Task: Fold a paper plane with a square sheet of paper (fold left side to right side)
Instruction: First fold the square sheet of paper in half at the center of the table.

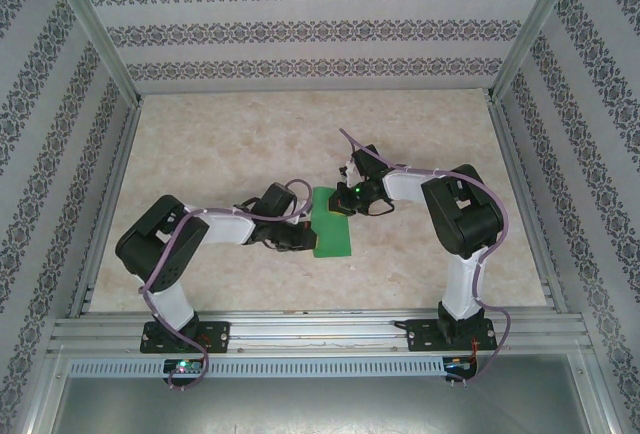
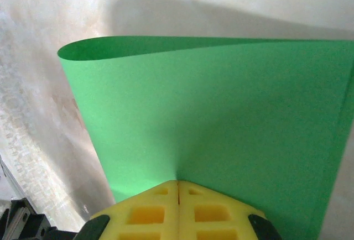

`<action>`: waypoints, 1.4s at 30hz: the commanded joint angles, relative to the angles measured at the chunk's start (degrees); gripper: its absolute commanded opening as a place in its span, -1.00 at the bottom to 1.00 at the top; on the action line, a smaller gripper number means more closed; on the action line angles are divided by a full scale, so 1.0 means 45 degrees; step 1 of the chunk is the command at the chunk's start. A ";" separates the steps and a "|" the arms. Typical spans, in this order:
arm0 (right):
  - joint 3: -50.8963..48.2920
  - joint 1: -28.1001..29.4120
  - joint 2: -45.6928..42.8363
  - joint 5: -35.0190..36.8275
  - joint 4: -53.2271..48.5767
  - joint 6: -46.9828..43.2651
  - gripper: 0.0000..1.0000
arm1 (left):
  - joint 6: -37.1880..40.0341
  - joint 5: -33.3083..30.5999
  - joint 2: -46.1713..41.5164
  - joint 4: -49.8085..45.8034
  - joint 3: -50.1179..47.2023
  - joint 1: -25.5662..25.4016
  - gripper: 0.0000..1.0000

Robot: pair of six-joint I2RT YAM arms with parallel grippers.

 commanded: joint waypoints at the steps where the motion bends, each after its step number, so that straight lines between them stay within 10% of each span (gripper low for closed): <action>1: -0.0178 -0.0311 0.0837 0.1978 -0.1077 -0.0387 -1.00 | -0.0327 0.0132 -0.0054 -0.2370 -0.0916 -0.0624 -1.00; 32: -0.0007 -0.0116 0.0847 0.1885 -0.1428 -0.0695 -1.00 | -0.0568 -0.0145 -0.1179 -0.2763 -0.1507 -0.1125 -1.00; 42: -0.0240 -0.0115 0.0427 0.1432 -0.1104 -0.1021 -1.00 | 0.0747 0.0243 -0.2219 -0.4177 0.0919 0.0478 -1.00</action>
